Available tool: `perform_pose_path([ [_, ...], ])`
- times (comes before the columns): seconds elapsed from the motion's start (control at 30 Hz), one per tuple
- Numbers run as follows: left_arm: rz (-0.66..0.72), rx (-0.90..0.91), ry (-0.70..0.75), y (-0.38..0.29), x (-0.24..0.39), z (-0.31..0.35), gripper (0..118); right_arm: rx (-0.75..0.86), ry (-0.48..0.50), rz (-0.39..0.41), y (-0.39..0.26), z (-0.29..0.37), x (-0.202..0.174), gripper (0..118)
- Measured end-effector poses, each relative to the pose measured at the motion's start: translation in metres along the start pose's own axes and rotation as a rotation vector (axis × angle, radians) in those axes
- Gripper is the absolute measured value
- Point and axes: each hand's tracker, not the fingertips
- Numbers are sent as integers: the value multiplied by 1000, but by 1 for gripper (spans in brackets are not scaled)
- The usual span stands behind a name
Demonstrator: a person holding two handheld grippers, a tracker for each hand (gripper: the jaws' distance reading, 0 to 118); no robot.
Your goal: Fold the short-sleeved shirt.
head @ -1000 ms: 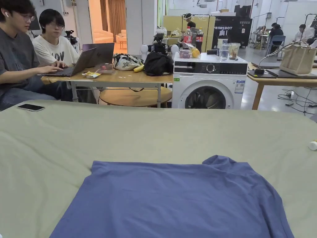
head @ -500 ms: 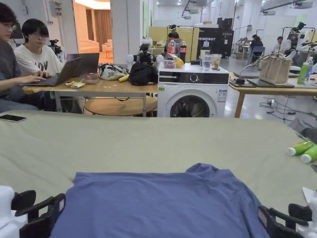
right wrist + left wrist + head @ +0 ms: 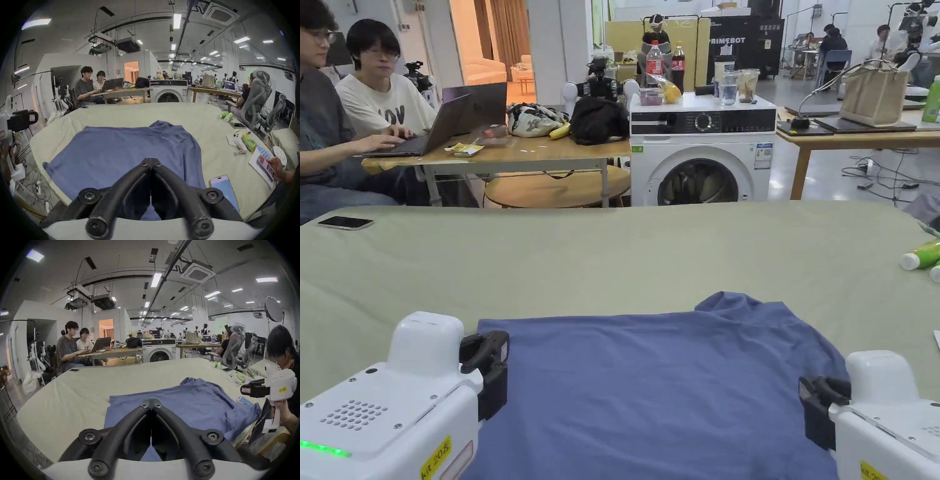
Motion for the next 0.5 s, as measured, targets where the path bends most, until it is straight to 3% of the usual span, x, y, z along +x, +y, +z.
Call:
perform_pose_path([
  [0.07,44,-17,-6,-2,-13,2,0,9,-9,-3,2,2,-4,0],
  [0.1,66,-24,-3,-3,-19,3,8,12,-10,1,2,2,-4,0],
  [0.17,85,-47,23,-10,-38,6,45,18,-4,6,2,5,-1,0],
  [0.2,91,-97,30,-15,-50,6,51,21,0,8,2,8,-4,0],
  [0.5,242,-375,54,-92,-118,17,51,-43,52,18,-14,6,-8,0],
])
